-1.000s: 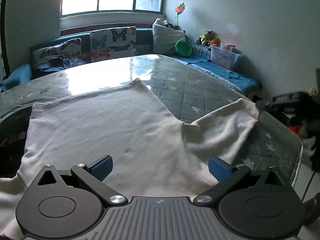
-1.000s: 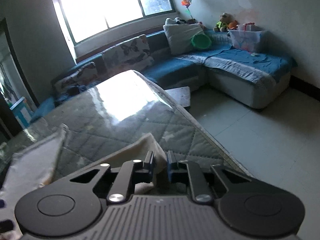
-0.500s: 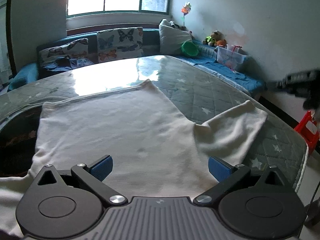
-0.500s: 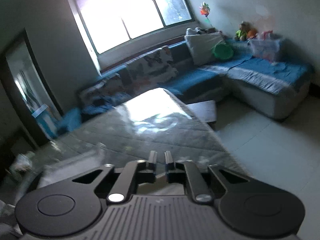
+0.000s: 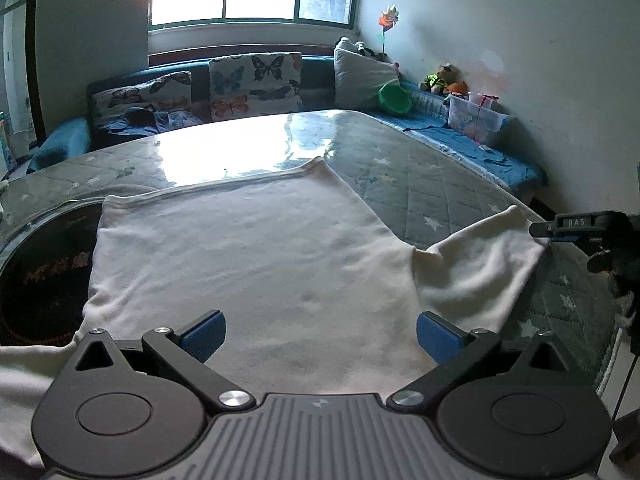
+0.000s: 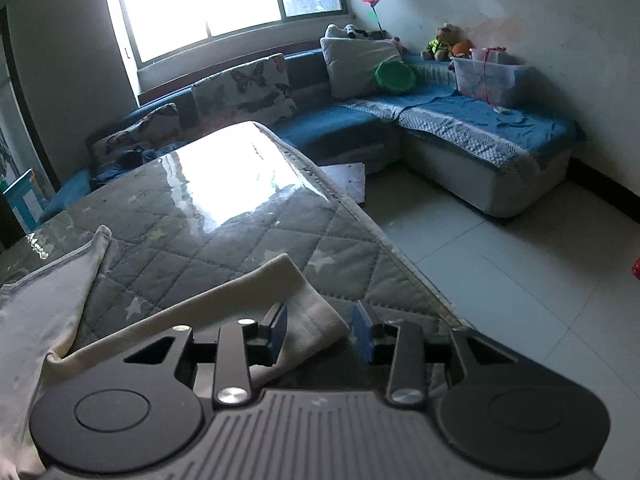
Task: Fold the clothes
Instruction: 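Grasp the other sleeve cuff with the right gripper and lift it over the body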
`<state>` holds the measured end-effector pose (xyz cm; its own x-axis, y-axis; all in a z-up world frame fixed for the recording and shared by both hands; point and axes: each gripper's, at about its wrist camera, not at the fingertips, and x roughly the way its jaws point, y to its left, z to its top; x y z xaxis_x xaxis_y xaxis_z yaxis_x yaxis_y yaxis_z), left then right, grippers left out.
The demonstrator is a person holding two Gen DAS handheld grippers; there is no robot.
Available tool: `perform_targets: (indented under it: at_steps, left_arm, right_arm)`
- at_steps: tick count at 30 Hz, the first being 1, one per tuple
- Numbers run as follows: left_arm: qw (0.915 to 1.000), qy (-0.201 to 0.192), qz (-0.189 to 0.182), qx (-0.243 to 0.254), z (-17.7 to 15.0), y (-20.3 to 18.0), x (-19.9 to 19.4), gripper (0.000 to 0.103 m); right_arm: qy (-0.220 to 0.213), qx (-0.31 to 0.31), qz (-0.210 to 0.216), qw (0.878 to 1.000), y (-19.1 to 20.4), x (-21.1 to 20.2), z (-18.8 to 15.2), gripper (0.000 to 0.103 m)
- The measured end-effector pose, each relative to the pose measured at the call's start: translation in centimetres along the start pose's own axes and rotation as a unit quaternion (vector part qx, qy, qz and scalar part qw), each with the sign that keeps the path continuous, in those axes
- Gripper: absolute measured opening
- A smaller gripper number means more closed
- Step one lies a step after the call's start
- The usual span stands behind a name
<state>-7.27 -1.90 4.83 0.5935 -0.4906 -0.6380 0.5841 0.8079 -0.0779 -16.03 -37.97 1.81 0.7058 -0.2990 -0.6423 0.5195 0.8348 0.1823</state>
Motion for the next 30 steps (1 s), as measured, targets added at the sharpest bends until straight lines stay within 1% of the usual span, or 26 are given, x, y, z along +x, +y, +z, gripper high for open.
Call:
perform_targets:
  at_steps: [1, 2, 3, 6, 10, 14, 18, 23, 27, 30]
  left_arm:
    - [1.0, 0.0, 0.001, 0.0, 0.0, 0.0, 0.0, 0.103]
    - [1.0, 0.001, 0.001, 0.0, 0.0, 0.0, 0.0, 0.103]
    - [1.0, 0.001, 0.002, -0.001, 0.0, 0.1, 0.0, 0.103]
    - [1.0, 0.002, 0.003, -0.001, 0.0, 0.1, 0.0, 0.103]
    - [1.0, 0.003, 0.005, -0.002, -0.1, 0.2, 0.0, 0.103]
    - [1.0, 0.004, 0.005, -0.003, -0.3, 0.3, 0.0, 0.103]
    - [1.0, -0.001, 0.006, -0.006, -0.4, 0.6, -0.4, 0.103]
    - [0.9998, -0.01, 0.012, -0.016, -0.6, 1.7, -1.4, 0.103]
    - [0.9993, -0.021, 0.018, -0.025, -0.9, 2.8, -2.7, 0.103]
    - [0.9988, -0.029, 0.024, -0.032, -1.2, 3.7, -3.8, 0.103]
  right_arm:
    - [-0.001, -0.003, 0.001, 1.0, 0.2, 0.1, -0.1, 0.036]
    - [0.0, -0.006, 0.002, 1.0, 0.3, 0.1, -0.2, 0.03]
    - [0.001, -0.008, 0.004, 1.0, 0.4, 0.0, -0.3, 0.02]
    - [0.004, 0.003, 0.019, 1.0, 0.3, -0.4, -0.3, 0.011]
    - [-0.006, 0.02, 0.041, 0.999, 0.0, -1.9, 0.5, 0.009]
    - [-0.015, 0.023, 0.086, 0.996, 0.8, -4.6, 2.4, 0.008]
    - [-0.025, 0.02, 0.138, 0.99, 2.5, -7.2, 4.4, 0.008]
    - [-0.031, 0.002, 0.211, 0.977, 6.2, -10.6, 6.7, 0.008]
    - [-0.031, -0.036, 0.246, 0.968, 10.8, -11.8, 7.3, 0.008]
    - [-0.025, -0.063, 0.266, 0.961, 14.2, -11.9, 7.2, 0.008]
